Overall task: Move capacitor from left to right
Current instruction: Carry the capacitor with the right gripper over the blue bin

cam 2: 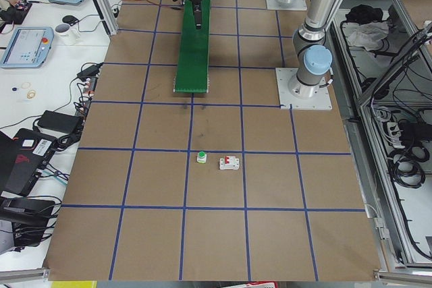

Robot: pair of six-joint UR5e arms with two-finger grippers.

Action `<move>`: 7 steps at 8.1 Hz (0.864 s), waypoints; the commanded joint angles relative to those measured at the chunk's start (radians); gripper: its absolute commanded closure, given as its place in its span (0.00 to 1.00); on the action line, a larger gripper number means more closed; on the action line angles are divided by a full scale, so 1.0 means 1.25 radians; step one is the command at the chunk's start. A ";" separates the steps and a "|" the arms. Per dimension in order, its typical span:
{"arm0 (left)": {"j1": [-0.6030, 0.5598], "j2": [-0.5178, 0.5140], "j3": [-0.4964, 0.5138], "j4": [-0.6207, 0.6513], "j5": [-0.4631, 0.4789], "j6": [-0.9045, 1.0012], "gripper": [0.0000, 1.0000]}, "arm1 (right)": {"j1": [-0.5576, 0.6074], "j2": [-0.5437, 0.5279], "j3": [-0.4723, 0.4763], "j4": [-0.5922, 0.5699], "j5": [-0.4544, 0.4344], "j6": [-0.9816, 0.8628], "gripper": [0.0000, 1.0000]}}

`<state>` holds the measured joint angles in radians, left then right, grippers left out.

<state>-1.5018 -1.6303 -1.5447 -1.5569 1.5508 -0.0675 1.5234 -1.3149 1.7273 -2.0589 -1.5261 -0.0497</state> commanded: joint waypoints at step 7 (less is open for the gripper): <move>0.000 -0.001 0.000 0.001 0.000 0.000 0.00 | -0.381 -0.120 -0.026 0.192 -0.155 -0.444 1.00</move>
<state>-1.5018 -1.6321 -1.5450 -1.5555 1.5504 -0.0675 1.1737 -1.4626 1.6935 -1.8256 -1.7025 -0.4486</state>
